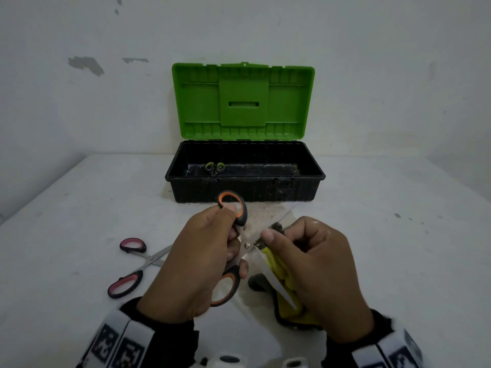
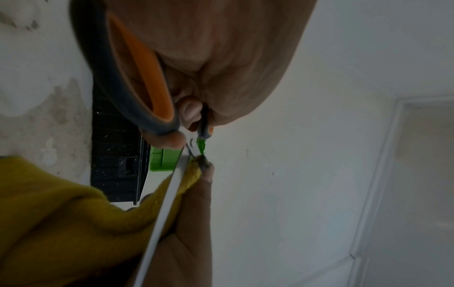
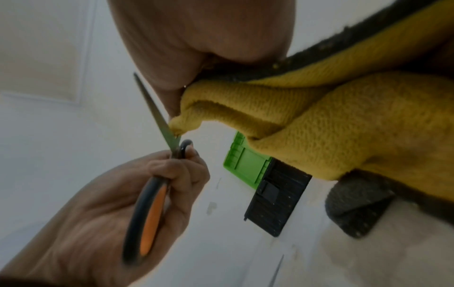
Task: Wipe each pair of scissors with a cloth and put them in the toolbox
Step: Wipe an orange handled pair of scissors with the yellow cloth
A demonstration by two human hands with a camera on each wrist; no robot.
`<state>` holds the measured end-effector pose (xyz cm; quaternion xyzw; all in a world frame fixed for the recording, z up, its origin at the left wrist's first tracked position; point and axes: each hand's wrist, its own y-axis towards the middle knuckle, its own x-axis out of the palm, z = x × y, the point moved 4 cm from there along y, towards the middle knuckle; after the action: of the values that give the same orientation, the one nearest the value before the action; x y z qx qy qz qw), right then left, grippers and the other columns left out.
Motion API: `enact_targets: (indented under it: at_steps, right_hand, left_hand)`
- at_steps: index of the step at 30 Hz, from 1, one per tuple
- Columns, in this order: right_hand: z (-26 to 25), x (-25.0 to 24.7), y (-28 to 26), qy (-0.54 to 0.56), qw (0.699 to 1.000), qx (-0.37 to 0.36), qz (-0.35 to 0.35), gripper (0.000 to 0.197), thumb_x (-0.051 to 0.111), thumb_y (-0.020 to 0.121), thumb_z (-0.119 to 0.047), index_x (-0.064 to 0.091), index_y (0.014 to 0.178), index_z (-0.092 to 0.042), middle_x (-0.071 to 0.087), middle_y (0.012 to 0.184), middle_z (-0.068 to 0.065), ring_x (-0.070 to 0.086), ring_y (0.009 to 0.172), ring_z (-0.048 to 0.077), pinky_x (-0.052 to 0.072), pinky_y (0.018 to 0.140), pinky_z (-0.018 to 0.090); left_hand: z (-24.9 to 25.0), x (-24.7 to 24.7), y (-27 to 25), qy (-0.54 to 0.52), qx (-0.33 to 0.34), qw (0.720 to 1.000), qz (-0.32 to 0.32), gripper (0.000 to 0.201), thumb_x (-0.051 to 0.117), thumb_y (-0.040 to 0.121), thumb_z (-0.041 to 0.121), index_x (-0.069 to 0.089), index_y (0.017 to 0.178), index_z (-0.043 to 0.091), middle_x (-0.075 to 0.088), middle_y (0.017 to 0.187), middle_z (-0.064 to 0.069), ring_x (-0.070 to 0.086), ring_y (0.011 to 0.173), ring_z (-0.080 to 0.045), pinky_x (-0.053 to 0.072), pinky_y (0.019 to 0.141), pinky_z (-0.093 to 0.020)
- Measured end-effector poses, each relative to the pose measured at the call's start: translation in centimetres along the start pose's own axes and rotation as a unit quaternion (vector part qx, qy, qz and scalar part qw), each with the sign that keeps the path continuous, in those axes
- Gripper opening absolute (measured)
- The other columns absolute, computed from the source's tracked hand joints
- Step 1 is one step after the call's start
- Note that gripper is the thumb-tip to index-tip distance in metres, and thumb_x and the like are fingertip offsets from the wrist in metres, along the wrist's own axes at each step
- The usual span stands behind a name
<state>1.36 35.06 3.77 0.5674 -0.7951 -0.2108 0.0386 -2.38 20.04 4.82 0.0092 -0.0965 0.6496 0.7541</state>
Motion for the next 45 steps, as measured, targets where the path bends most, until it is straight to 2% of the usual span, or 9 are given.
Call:
enact_targets:
  at_steps: [5,10,14,20,29,33,36,41,45]
  right_hand:
    - [0.7,-1.4,1.2,0.071,0.995,0.054,0.051,0.034,0.078,0.078,-0.036,0.06,0.06,-0.014,0.057,0.05,0.025,0.047,0.038,0.029,0.044,0.045,0.034]
    - [0.1,-0.4,0.4,0.084,0.995,0.061,0.01,0.033,0.079,0.073,-0.038,0.059,0.056,-0.017,0.059,0.05,0.02,0.047,0.042,0.023,0.047,0.045,0.043]
    - [0.3,-0.7,0.7,0.104,0.992,0.074,-0.005,0.029,0.077,0.071,-0.037,0.061,0.055,-0.019,0.059,0.048,0.013,0.048,0.039,0.02,0.045,0.044,0.026]
    - [2.3,-3.1,3.1,0.132,0.98,0.124,0.082,0.036,0.075,0.076,-0.039,0.058,0.053,-0.018,0.058,0.053,0.005,0.051,0.048,0.017,0.047,0.049,0.027]
    - [2.7,-6.8,5.2,-0.024,0.977,0.057,0.204,0.028,0.062,0.095,-0.033,0.061,0.095,-0.005,0.064,0.063,0.004,0.055,0.051,0.009,0.045,0.045,0.019]
    - [0.3,-4.7,4.7,-0.046,0.992,-0.02,0.117,0.011,0.056,0.099,-0.028,0.053,0.094,-0.018,0.067,0.065,0.009,0.06,0.055,0.016,0.048,0.052,0.032]
    - [-0.5,-2.5,3.3,0.001,0.997,-0.053,-0.06,0.006,0.056,0.095,-0.027,0.051,0.092,-0.025,0.068,0.077,0.012,0.064,0.069,0.018,0.052,0.063,0.027]
    - [-0.3,-1.5,1.3,-0.131,0.941,-0.151,-0.271,0.007,0.068,0.088,-0.031,0.061,0.087,-0.029,0.069,0.102,-0.016,0.057,0.121,0.005,0.047,0.097,0.032]
    - [-0.9,-1.9,1.1,-0.145,0.927,-0.219,-0.267,0.024,0.065,0.09,-0.034,0.066,0.069,-0.023,0.071,0.084,-0.012,0.066,0.098,0.009,0.048,0.09,0.029]
  left_hand:
    - [-0.1,0.1,0.0,-0.004,0.009,1.0,0.001,0.028,0.046,0.099,0.025,0.048,0.079,0.008,0.029,0.059,-0.005,0.028,0.044,-0.013,0.043,0.042,-0.029]
    - [-0.3,-0.1,0.1,0.018,0.004,1.0,-0.003,0.032,0.043,0.101,0.028,0.046,0.076,0.008,0.027,0.054,-0.002,0.027,0.043,-0.014,0.041,0.041,-0.028]
    - [-0.4,0.2,-0.2,0.02,0.017,1.0,-0.009,0.037,0.042,0.102,0.029,0.046,0.07,0.009,0.026,0.053,-0.003,0.026,0.044,-0.014,0.041,0.041,-0.028]
    - [-0.4,0.2,-0.3,0.049,0.029,0.998,-0.013,0.037,0.041,0.102,0.028,0.043,0.071,0.008,0.026,0.055,-0.006,0.029,0.045,-0.018,0.043,0.042,-0.026]
    - [-0.9,0.5,-0.4,0.196,0.121,0.973,-0.015,0.035,0.041,0.1,0.03,0.045,0.07,0.014,0.041,0.052,0.001,0.05,0.045,-0.018,0.046,0.052,-0.037]
    - [-1.2,1.1,-0.3,0.219,0.121,0.968,-0.022,0.033,0.04,0.101,0.031,0.048,0.072,0.018,0.044,0.05,0.002,0.053,0.045,-0.015,0.049,0.051,-0.033]
    - [-0.8,0.9,-0.2,0.222,0.137,0.965,-0.009,0.033,0.04,0.1,0.035,0.051,0.076,0.014,0.047,0.061,-0.015,0.057,0.057,-0.035,0.051,0.057,-0.048]
    - [-0.4,-0.1,0.0,0.211,0.118,0.97,0.012,0.033,0.042,0.099,0.035,0.057,0.084,0.009,0.054,0.07,-0.022,0.06,0.069,-0.041,0.051,0.06,-0.051]
    - [-0.3,0.0,-0.2,0.219,0.127,0.966,-0.041,0.028,0.042,0.1,0.031,0.059,0.086,0.013,0.061,0.069,-0.015,0.068,0.06,-0.024,0.056,0.064,-0.046]
